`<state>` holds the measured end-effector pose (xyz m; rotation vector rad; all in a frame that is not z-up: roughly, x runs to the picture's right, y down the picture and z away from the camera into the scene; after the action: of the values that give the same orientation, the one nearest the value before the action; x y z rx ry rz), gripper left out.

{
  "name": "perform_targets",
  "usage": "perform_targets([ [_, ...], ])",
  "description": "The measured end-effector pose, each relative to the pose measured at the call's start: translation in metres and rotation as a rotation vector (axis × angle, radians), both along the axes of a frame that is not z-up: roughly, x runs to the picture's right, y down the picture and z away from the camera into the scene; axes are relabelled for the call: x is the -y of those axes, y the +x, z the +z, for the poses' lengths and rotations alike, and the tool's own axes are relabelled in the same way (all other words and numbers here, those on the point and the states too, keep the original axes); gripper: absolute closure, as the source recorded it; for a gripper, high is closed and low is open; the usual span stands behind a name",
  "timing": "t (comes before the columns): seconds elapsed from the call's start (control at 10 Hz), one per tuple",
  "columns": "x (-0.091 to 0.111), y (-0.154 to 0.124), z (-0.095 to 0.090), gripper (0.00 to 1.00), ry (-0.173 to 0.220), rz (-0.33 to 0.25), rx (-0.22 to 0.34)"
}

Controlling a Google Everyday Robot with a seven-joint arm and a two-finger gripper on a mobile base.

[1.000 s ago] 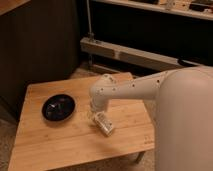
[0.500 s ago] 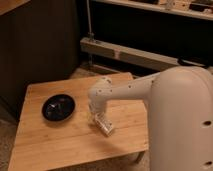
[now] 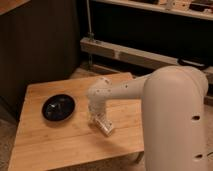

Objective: Place the bottle in the ceramic bowl

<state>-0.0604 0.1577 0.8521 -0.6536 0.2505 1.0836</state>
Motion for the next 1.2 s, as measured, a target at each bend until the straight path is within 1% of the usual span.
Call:
perform_targets([
  [0.1,-0.002,0.001,0.003,0.38,-0.013,-0.002,-0.007],
  [0.2,-0.004,0.001,0.005,0.45,-0.025,-0.001,-0.014],
  [0.5,-0.004,0.002,0.008,0.74,-0.058,0.011,-0.034],
  [0.6,-0.003,0.003,0.009,0.85,-0.076,0.025,-0.044],
  [0.7,0.002,0.005,0.01,0.95,-0.091,0.054,-0.057],
  [0.8,0.011,0.008,0.009,0.99,-0.096,0.085,-0.067],
  [0.9,0.026,0.009,0.004,1.0,-0.1,0.119,-0.078],
  [1.0,0.047,0.007,-0.001,1.0,-0.108,0.16,-0.09],
  [1.1,0.063,0.008,-0.002,1.0,-0.116,0.192,-0.103],
  [1.2,0.082,0.01,0.0,1.0,-0.129,0.239,-0.123],
])
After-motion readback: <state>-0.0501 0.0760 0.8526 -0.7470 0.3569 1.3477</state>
